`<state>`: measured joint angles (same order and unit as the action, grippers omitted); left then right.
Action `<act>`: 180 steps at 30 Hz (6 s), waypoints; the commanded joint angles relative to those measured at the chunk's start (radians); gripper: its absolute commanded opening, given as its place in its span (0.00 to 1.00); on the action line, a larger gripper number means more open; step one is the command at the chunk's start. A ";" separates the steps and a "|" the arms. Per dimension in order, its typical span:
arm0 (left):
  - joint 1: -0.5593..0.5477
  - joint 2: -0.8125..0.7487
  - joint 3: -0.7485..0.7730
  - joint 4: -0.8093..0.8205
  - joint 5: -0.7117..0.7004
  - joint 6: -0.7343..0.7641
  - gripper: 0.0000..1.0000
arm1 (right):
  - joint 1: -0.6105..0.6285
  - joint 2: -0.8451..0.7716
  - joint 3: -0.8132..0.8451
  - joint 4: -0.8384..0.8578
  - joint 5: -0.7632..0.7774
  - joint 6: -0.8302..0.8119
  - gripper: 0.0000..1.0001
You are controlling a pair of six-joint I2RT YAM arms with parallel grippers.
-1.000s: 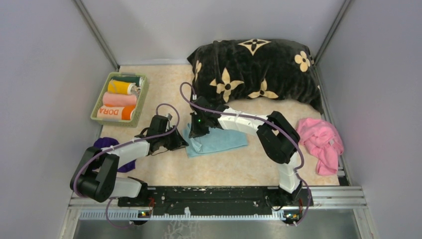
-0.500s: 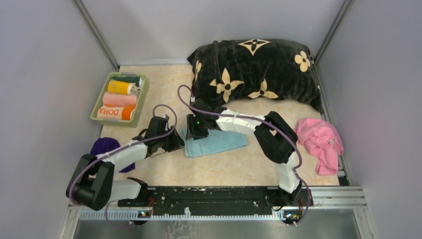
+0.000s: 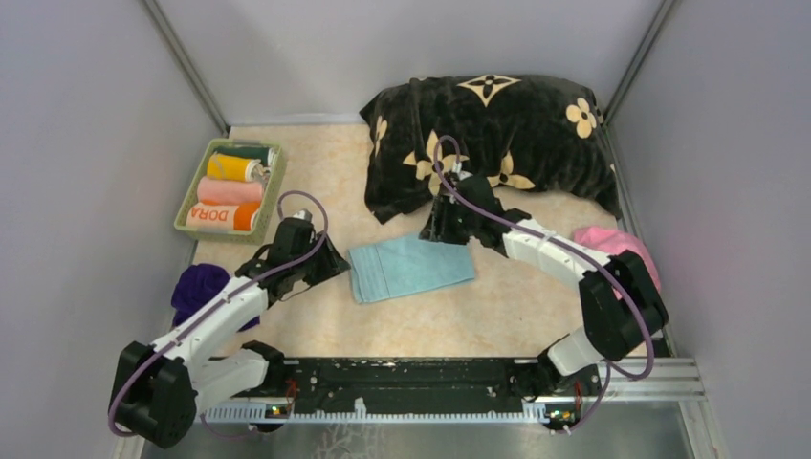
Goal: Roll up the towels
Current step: Fold the towel at the center of the board, then roll the towel at the center of the board.
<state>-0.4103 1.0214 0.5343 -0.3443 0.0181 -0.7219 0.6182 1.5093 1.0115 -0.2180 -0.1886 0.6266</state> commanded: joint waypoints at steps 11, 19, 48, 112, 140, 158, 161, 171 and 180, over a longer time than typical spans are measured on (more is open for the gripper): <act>-0.133 0.235 0.037 0.255 0.064 -0.077 0.41 | -0.244 -0.025 -0.341 0.271 -0.266 -0.054 0.48; 0.019 0.255 -0.140 0.312 0.091 -0.088 0.37 | -0.336 -0.018 -0.472 0.342 -0.270 -0.027 0.48; 0.048 0.572 0.106 0.374 0.104 0.038 0.48 | -0.402 0.314 -0.232 0.532 -0.310 0.003 0.46; -0.219 0.839 0.614 0.352 -0.137 0.447 0.60 | 0.253 -0.248 -0.262 -0.193 0.194 -0.165 0.37; 0.026 0.063 0.043 0.150 0.019 0.197 0.73 | 0.081 0.385 0.170 0.194 0.185 -0.288 0.43; 0.019 0.099 -0.035 0.185 0.237 0.049 0.68 | -0.056 0.192 0.072 0.178 0.152 -0.278 0.47; -0.004 0.117 -0.050 0.215 0.245 0.008 0.67 | 0.008 0.086 0.010 0.129 0.149 -0.334 0.48; -0.134 0.180 -0.094 0.335 0.145 -0.227 0.61 | 0.252 -0.141 -0.176 -0.004 0.201 -0.488 0.49; -0.198 0.292 -0.079 0.418 0.084 -0.327 0.59 | 0.341 -0.105 -0.203 0.000 0.198 -0.526 0.46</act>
<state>-0.5846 1.2659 0.4458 0.0006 0.1410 -0.9802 0.9234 1.3907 0.7963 -0.2474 -0.0010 0.1383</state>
